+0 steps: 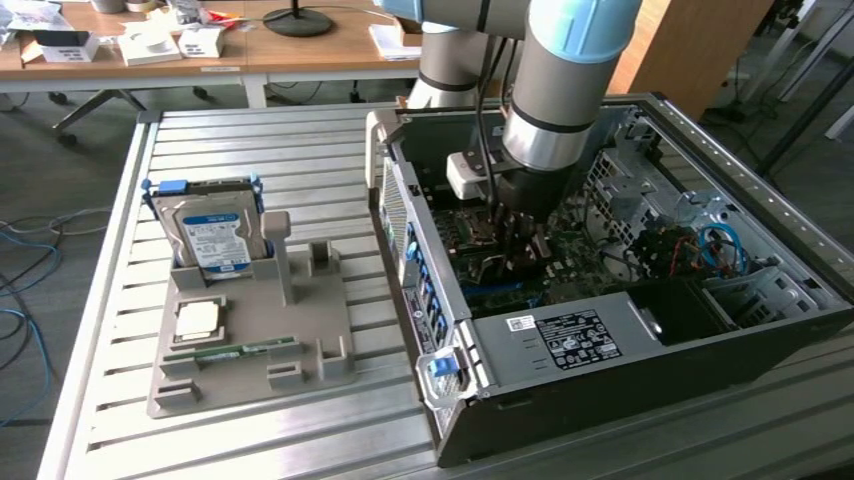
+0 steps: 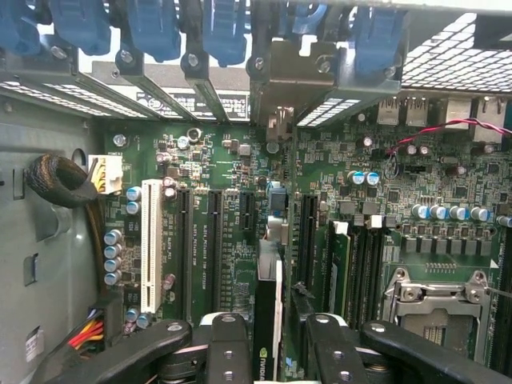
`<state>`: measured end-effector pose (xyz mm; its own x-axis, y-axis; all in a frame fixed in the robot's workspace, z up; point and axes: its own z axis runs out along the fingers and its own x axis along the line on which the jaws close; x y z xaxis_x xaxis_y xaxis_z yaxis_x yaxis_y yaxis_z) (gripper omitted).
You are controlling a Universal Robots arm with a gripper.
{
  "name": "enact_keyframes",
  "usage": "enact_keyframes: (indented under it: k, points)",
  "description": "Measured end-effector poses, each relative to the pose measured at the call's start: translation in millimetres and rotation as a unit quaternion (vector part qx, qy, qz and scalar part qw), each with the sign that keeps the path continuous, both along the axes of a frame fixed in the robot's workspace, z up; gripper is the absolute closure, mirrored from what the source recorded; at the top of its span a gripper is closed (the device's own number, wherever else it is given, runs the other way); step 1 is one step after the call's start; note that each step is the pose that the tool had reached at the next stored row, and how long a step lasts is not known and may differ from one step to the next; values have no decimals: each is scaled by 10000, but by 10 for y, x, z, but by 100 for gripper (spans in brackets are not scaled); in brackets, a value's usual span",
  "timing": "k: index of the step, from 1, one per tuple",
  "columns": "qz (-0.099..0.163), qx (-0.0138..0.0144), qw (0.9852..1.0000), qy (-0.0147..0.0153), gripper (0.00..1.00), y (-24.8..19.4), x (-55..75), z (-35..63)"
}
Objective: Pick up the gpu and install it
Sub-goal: 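Insert the gpu into the slot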
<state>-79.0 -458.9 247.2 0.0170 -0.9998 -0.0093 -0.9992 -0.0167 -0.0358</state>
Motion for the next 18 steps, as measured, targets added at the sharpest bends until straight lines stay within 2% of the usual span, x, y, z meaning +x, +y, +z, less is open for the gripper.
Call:
enact_keyframes:
  k: [3,9,18]
  points:
    - [0,1,10000,0,67,0,0,27]
    - [0,1,10000,-1,67,0,1,157]
    - [0,1,10000,0,67,0,2,438]
